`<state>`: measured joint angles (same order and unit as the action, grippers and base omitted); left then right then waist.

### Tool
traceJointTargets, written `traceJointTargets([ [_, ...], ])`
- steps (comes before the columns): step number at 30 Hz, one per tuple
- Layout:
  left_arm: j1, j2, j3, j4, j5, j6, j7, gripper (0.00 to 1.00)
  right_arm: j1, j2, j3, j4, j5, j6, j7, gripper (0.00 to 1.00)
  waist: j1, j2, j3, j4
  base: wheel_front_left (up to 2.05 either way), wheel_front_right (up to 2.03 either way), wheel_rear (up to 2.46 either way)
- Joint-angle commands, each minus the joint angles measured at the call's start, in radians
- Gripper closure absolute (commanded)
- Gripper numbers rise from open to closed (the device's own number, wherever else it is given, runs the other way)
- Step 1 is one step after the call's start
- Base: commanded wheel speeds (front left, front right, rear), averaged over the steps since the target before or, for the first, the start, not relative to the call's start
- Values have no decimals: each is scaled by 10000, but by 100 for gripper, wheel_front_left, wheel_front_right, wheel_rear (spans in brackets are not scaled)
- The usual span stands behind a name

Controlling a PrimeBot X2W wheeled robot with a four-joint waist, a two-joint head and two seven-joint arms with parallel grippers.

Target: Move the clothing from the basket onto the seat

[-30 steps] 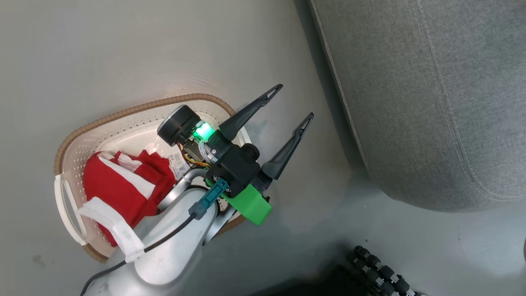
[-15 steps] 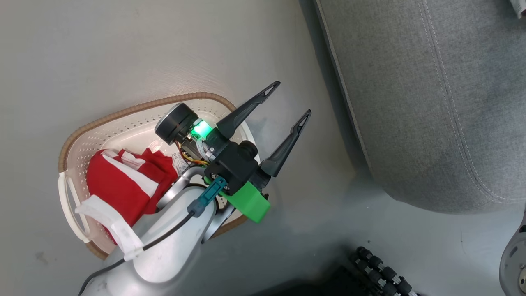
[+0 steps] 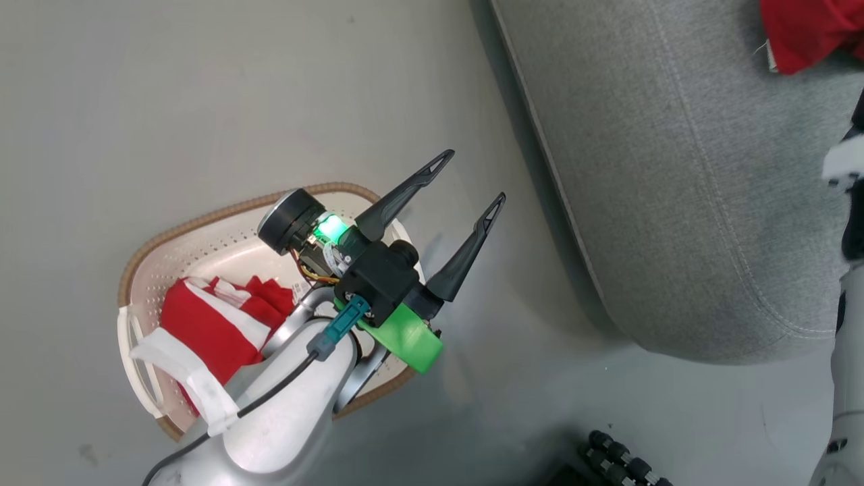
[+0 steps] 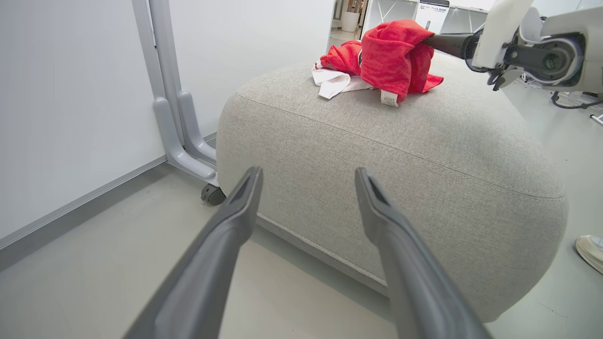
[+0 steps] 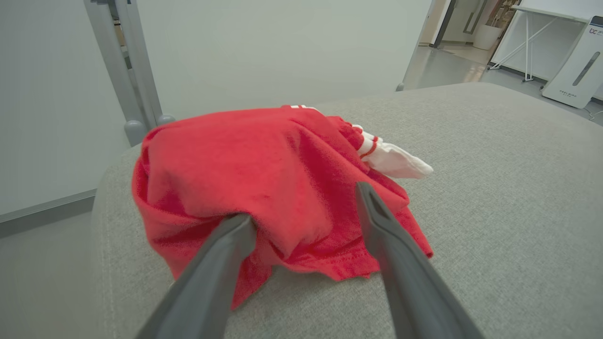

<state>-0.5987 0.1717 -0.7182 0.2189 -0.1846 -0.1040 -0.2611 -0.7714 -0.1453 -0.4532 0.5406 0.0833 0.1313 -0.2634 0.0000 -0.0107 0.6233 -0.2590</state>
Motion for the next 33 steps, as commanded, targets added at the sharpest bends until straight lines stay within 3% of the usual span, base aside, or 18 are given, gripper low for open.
traceJointTargets([
  [1, 173, -27, 32, 26, -72, 58, -42, 0, 384, -12, 58, -120, 65, -10, -21, 0, 0, 107, -605, -52, 0, 0, 0],
  [16, 1405, -232, 1235, -330, -418, 365, -47, 0, 2712, 218, 961, -1564, 362, -10, -19, 0, 0, 107, -2419, 444, 0, 0, 0],
  [33, 3061, -547, 3600, -573, -458, 580, -35, 0, 4057, 501, 3103, -3372, 598, -10, -19, 0, 0, 107, -3912, 2252, 0, 0, 0],
])
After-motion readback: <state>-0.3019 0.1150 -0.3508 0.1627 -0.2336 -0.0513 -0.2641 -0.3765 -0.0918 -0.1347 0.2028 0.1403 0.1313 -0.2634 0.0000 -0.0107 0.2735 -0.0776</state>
